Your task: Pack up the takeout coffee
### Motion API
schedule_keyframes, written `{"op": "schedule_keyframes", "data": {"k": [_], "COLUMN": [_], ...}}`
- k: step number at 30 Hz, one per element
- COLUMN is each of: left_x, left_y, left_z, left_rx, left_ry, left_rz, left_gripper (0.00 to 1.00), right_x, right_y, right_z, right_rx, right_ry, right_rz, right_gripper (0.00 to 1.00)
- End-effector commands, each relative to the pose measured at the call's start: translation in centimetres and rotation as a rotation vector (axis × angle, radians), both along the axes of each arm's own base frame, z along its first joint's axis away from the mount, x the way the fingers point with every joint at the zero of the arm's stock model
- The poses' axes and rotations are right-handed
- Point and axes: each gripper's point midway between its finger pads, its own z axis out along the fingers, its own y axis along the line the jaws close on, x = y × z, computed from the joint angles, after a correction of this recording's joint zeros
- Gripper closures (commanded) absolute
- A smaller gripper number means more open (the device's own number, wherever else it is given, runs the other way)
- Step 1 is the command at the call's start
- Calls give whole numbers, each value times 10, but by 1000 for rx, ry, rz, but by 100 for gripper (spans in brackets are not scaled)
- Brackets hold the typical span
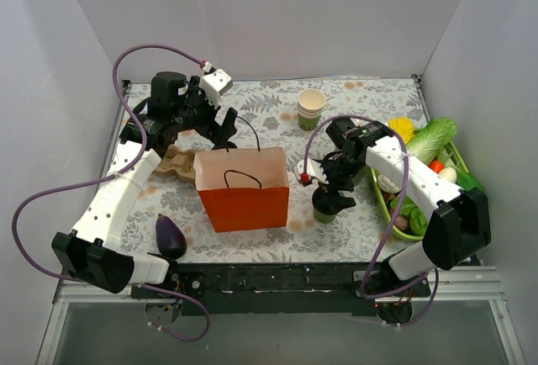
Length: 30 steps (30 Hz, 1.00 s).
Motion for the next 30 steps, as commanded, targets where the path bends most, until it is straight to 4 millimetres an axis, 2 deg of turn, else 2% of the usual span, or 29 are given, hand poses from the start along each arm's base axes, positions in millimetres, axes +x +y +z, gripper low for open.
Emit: {"op": "schedule_keyframes", "data": {"k": [1, 8, 12, 13, 14, 15, 16, 19, 20, 22, 24, 25, 26, 28, 30], "left_x": [-4, -4, -3, -4, -3, -3, -3, -5, -8, -9, -10, -15, -14, -19, -21], "left_y": [-1, -1, -5, -9, -12, -14, -16, -18, -14, -6, 8, 15, 22, 31, 31], "left_z": [8, 9, 25, 47, 52, 66, 94, 115, 129, 131, 116, 117, 102, 99, 79], "left_rx": [-17, -18, -54, -85, -95, -120, -146, -162, -165, -142, -104, -97, -76, -71, -59], "left_ry": [-25, -27, -40, -74, -66, -76, -125, -129, -152, -161, -126, -134, -104, -108, -56], "left_rz": [-10, -8, -8, -25, -34, -37, -47, -57, -45, -31, 17, 32, 55, 82, 74], "left_gripper": [3, 4, 4, 4, 3, 3, 3, 2, 2, 2, 2, 2, 2, 2, 2], "right_x": [-4, -1, 1, 1, 3, 1, 1, 0, 2, -1, -1, -2, -2, -1, 0], "right_y": [-1, -1, -3, -4, -2, -2, -2, 2, 5, 6, 9, 10, 11, 15, 20], "right_z": [-3, -6, -4, -2, 3, 6, 10, 27, 33, 40, 50, 54, 57, 66, 69], "right_rx": [-10, -21, -35, -35, -29, -27, -21, 10, 25, 44, 68, 75, 84, 114, 143], "right_ry": [-19, -67, -81, -81, -88, -85, -88, -95, -104, -97, -105, -105, -107, -118, -120], "right_rz": [13, 28, 24, 22, 13, 9, 7, -9, -13, -26, -34, -41, -43, -53, -61], "right_gripper": [9, 15, 31, 35, 37, 38, 40, 44, 45, 47, 48, 50, 52, 54, 54]}}
